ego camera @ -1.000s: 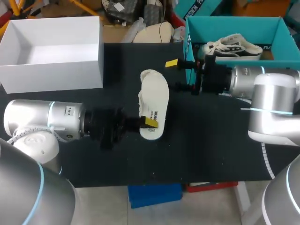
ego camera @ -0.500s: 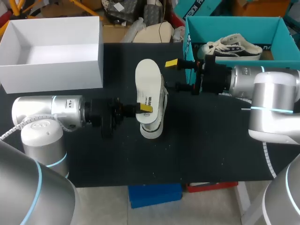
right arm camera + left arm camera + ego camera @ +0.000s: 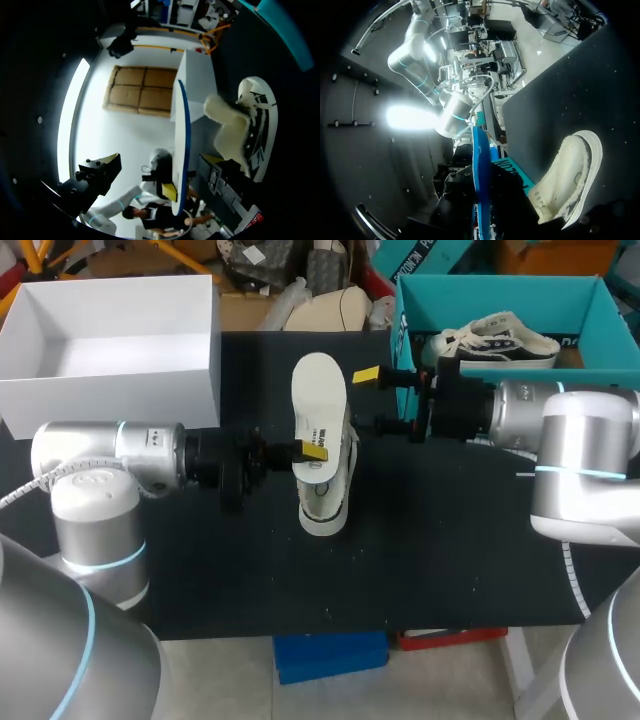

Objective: Take the shoe out of the shoebox, open the shoe tongue, remove and reinsert the insole, then place the shoe into the shoebox

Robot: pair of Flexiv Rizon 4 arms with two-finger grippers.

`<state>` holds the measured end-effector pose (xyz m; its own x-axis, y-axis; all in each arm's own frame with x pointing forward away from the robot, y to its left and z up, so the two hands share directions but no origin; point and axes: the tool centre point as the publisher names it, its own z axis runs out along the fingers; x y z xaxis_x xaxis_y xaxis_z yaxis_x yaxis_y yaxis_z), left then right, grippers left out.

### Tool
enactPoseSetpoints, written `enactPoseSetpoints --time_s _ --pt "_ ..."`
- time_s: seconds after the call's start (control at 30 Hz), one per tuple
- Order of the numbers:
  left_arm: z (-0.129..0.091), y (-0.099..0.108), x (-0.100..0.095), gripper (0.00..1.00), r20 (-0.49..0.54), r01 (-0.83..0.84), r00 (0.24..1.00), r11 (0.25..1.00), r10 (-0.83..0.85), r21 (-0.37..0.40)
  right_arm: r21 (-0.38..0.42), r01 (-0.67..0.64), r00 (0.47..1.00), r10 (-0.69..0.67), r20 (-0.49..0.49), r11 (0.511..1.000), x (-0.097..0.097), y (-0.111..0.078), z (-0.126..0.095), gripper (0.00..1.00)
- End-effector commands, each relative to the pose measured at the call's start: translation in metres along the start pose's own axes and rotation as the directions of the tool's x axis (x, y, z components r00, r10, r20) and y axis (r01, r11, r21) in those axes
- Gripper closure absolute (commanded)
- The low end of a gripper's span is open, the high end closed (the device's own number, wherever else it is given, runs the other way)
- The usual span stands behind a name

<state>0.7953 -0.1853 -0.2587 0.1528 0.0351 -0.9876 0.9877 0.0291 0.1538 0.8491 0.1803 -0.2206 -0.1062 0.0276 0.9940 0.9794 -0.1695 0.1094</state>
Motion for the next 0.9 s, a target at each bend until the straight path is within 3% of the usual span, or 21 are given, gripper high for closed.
enactPoseSetpoints --time_s 0.03,0.37,0.4,0.47,0.6,0.67,0.77,0.9 --pt "0.000 -0.001 -0.001 1.00 -0.003 -0.003 1.000 1.000 0.003 -0.003 -0.001 0.000 1.000 0.000 0.002 1.000 0.000 0.000 0.001 0.00" --pt "0.000 -0.001 -0.001 1.00 -0.003 -0.003 1.000 1.000 0.003 -0.003 0.189 0.009 0.998 -0.022 0.066 0.982 -0.021 -0.001 0.026 0.00" --pt "0.000 -0.001 -0.001 1.00 -0.003 -0.003 1.000 1.000 0.003 -0.003 0.198 0.014 0.997 -0.028 0.070 0.980 -0.023 -0.001 0.028 0.04" --pt "0.000 -0.001 -0.001 1.00 -0.003 -0.003 1.000 1.000 0.003 -0.003 0.205 0.014 0.998 -0.028 0.064 0.979 -0.028 -0.003 0.034 0.27" --pt "0.000 -0.001 -0.001 1.00 -0.003 -0.003 1.000 1.000 0.003 -0.003 0.218 0.002 0.999 -0.013 0.049 0.976 -0.039 -0.009 0.043 0.29" --pt "0.000 -0.001 -0.001 1.00 -0.003 -0.003 1.000 1.000 0.003 -0.003 0.218 0.001 0.999 -0.012 0.046 0.976 -0.041 -0.010 0.046 0.47" --pt "0.000 -0.001 -0.001 1.00 -0.003 -0.003 1.000 1.000 0.003 -0.003 0.218 0.003 0.999 -0.012 0.043 0.976 -0.040 -0.010 0.048 0.46" --pt "0.000 -0.001 -0.001 1.00 -0.003 -0.003 1.000 1.000 0.003 -0.003 0.215 0.036 0.997 -0.050 0.060 0.976 -0.036 -0.005 0.047 0.54"
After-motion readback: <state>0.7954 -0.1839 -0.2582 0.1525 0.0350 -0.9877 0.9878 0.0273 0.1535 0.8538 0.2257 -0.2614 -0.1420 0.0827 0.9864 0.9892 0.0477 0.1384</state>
